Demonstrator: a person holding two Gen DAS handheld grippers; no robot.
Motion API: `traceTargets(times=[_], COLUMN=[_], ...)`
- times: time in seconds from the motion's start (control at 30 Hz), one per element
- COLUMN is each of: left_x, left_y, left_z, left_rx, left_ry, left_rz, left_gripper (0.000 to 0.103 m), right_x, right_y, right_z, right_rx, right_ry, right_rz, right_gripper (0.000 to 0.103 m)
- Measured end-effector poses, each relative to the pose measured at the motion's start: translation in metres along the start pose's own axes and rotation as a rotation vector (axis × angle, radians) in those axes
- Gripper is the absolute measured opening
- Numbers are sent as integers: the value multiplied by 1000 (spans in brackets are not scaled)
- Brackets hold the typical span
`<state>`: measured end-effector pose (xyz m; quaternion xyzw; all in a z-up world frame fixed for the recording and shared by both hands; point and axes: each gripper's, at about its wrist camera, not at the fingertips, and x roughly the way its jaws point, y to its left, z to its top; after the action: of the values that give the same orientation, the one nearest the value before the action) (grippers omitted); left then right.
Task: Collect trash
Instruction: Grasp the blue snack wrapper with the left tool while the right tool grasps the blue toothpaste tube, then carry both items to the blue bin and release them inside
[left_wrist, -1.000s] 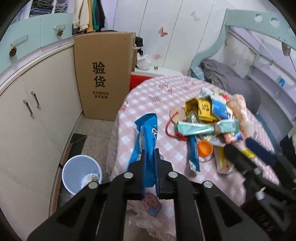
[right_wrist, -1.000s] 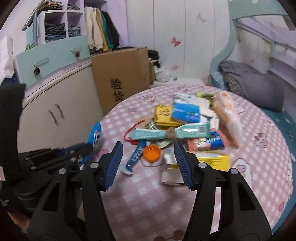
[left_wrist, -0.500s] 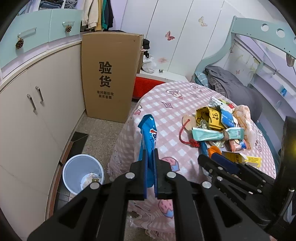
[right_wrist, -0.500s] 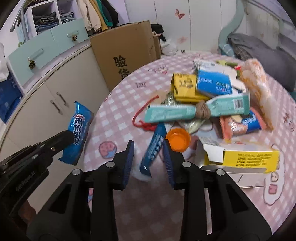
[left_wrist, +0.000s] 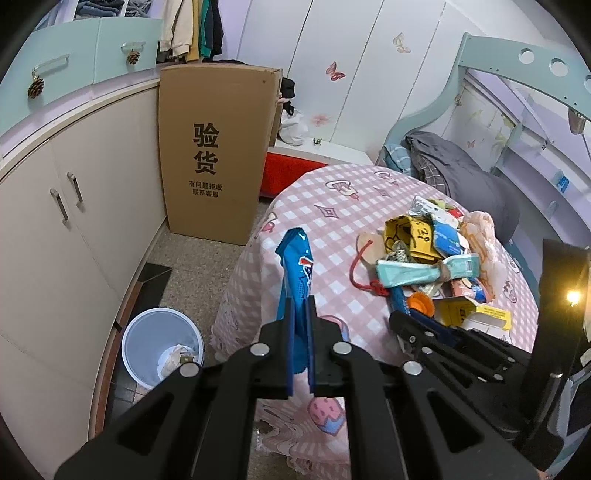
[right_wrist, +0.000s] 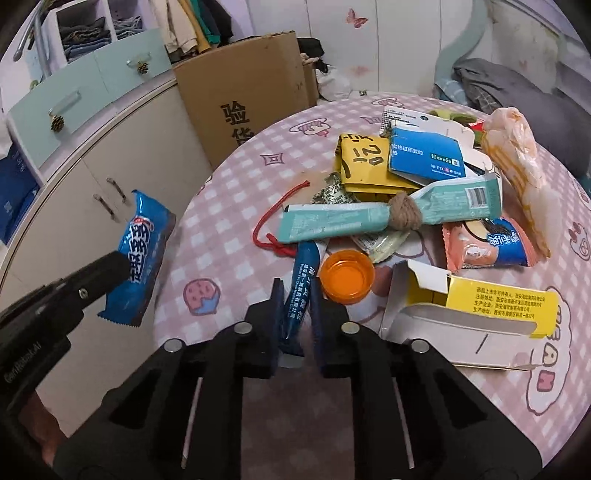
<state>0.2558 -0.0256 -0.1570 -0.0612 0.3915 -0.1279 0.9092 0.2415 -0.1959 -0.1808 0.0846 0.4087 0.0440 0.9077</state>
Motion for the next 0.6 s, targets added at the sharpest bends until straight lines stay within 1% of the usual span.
traceTargets(times=[0.03, 0.27, 0.33, 0.47, 0.57, 0.6], left_x=[-3, -20, -27, -39, -43, -44], left_y=[-1, -12, -14, -7, 7, 15], left_z=[0, -1, -1, -1, 0, 1], left_rx=[2, 16, 17, 5, -20, -34], left_ry=[-6, -26, -41, -56, -63, -65], left_rz=[-2, -36, -40, -41, -14, 5], left_gripper=[5, 5, 5, 5, 5, 5], right_x=[-7, -46, -55, -61, -55, -53], right_y=[0, 4, 7, 20, 36, 42], right_z=[-2, -7, -7, -3, 2, 3], right_rx=[6, 2, 1, -5, -23, -31], right_ry=[-7, -71, -83, -92, -89, -85], right_rz=[24, 53, 87, 151, 179, 192], right_gripper=[9, 8, 8, 8, 8, 8])
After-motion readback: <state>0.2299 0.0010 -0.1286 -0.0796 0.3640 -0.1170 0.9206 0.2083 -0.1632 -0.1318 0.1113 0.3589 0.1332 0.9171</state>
